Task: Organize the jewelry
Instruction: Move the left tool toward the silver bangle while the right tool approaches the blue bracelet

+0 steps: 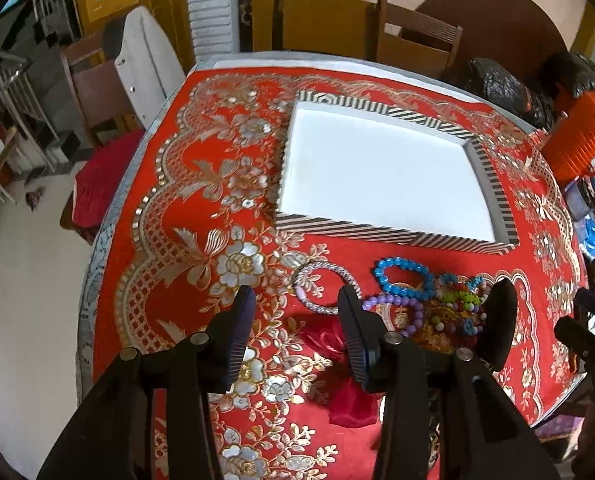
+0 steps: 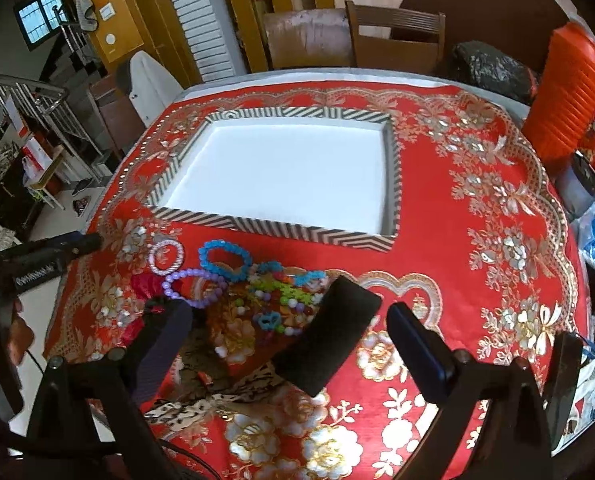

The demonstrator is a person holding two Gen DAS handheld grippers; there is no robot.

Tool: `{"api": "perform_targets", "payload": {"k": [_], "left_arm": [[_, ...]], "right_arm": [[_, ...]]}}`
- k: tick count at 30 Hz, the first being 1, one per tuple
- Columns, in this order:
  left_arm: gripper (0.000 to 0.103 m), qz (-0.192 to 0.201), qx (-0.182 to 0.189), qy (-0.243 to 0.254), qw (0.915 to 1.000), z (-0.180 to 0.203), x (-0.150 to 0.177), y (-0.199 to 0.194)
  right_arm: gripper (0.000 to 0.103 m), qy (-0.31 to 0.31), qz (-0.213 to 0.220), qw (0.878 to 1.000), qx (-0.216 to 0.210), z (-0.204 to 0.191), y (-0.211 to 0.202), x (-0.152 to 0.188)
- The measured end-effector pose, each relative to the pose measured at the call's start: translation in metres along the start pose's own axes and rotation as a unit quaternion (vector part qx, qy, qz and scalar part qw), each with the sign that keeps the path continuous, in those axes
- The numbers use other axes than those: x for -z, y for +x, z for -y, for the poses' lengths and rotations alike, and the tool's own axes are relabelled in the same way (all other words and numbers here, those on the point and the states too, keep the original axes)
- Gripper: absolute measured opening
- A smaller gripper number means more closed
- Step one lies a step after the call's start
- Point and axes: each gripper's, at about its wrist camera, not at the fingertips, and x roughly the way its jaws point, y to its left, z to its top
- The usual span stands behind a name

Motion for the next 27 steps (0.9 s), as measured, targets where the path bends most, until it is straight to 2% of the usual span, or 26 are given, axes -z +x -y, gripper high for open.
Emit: {"api": "perform_targets", "payload": {"k": [6,9,12,14,24,27], "left_arm": [[0.028,-0.035,0.034,-0.042,0.9979,-0.019,-0.001,0.019],[0.028,-0.05,0.03,-0.047,0.9972,-0.019,-0.002,0.033],[0.028,-0.06,0.018,-0.037,0.9974,-0.016,-0.003,0.048],[0.028,-0.066,0.011,-0.031,0.9973,-0.014,-0.004,0.056],[0.028,-0.078,0.0,-0.028,0.9966,-0.008,-0.004,0.073],[0.028,-0.081,-0.002,-0.027,0.9963,-0.008,-0.004,0.077]], "right_arm": [[0.1,0.018,-0.013,1.0,-0.01,0.02,0.009,0.004],[0.099,0.011,-0.012,1.0,-0.008,0.027,0.011,0.003],[0.094,0.005,-0.024,0.999,-0.024,0.027,0.016,-0.001],[0.09,-0.011,-0.026,0.999,-0.02,0.021,0.018,-0.004],[0.089,-0.075,-0.006,0.996,-0.049,-0.008,0.034,-0.023],[0.081,-0.086,-0.014,0.994,-0.067,-0.017,0.046,-0.029]]}}
